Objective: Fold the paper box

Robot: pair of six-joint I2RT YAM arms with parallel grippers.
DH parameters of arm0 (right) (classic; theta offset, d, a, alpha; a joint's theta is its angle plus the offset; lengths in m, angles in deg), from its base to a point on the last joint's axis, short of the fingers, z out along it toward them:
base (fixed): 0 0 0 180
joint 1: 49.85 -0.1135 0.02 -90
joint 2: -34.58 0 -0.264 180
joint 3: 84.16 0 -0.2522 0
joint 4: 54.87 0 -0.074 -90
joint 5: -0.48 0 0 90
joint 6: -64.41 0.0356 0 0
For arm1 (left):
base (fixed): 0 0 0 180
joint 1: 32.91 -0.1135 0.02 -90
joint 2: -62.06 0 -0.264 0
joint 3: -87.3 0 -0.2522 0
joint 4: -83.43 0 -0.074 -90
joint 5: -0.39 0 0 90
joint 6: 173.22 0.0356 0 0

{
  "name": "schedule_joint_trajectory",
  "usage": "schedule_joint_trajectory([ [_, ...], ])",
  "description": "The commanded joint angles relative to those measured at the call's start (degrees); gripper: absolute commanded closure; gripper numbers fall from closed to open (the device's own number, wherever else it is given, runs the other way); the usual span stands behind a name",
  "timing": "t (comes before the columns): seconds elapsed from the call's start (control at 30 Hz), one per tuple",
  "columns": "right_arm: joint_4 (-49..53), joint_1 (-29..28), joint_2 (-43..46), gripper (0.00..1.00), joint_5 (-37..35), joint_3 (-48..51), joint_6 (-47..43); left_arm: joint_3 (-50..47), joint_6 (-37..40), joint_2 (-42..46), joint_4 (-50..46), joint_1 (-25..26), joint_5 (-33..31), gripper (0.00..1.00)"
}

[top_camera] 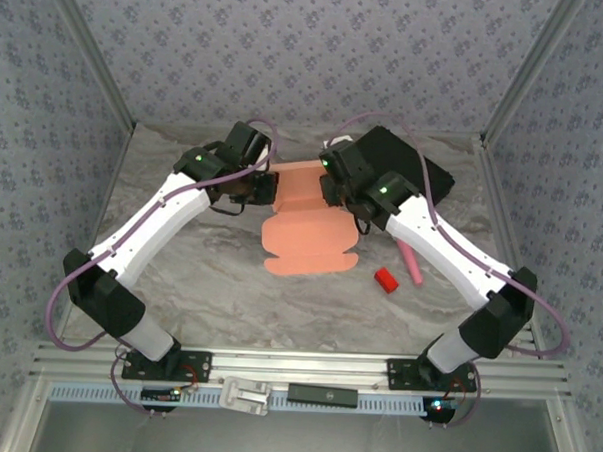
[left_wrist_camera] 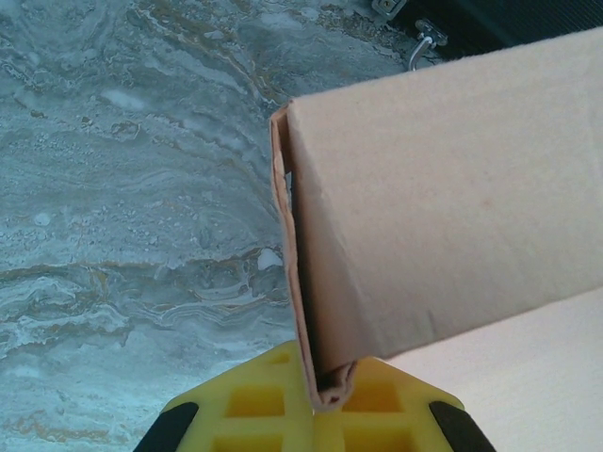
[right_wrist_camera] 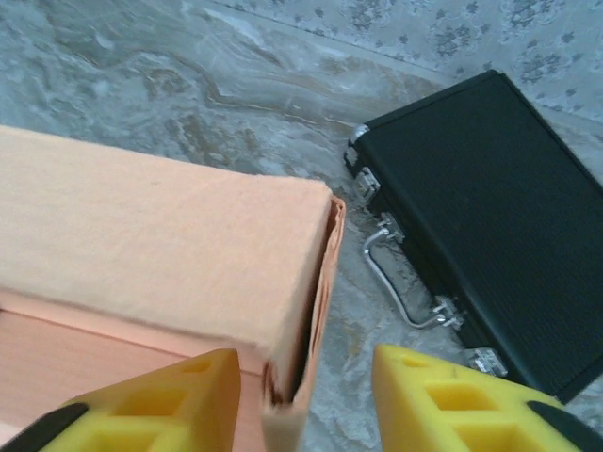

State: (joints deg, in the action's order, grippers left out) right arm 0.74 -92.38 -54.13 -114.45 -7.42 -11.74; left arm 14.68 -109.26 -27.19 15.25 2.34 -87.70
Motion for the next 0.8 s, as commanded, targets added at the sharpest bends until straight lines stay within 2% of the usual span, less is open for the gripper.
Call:
schedule_joint_trajectory([
  [0.0, 0.1, -0.1, -1.8, 0.71, -5.1, -0.7, 1.8, 1.2, 0.2, 0.8, -0.4, -0.2, 0.1, 1.0],
  [0.13, 2.5, -0.7, -3.6, 0.98, -7.6, -3.7, 5.2, 0.3, 0.3, 0.9, 0.4, -0.4, -0.2, 1.0],
  [0.17, 3.6, -0.9, -4.0, 1.0, -8.1, -4.5, 6.4, -0.2, 0.3, 1.0, 1.0, -0.5, -0.2, 1.0],
  [0.37, 10.0, -3.0, -4.7, 1.0, -7.6, -7.9, 13.5, -4.9, 0.3, 3.0, 6.6, -0.6, -3.6, 1.0],
  [0.57, 11.3, -3.2, -3.6, 1.0, -2.3, -8.2, 15.7, -12.9, 2.3, 7.1, 18.7, -1.0, 0.3, 1.0],
  [0.77, 10.7, -0.8, -2.0, 1.0, 3.4, -8.3, 15.4, -16.8, 3.1, 8.3, 23.5, -2.4, 4.3, 0.9],
])
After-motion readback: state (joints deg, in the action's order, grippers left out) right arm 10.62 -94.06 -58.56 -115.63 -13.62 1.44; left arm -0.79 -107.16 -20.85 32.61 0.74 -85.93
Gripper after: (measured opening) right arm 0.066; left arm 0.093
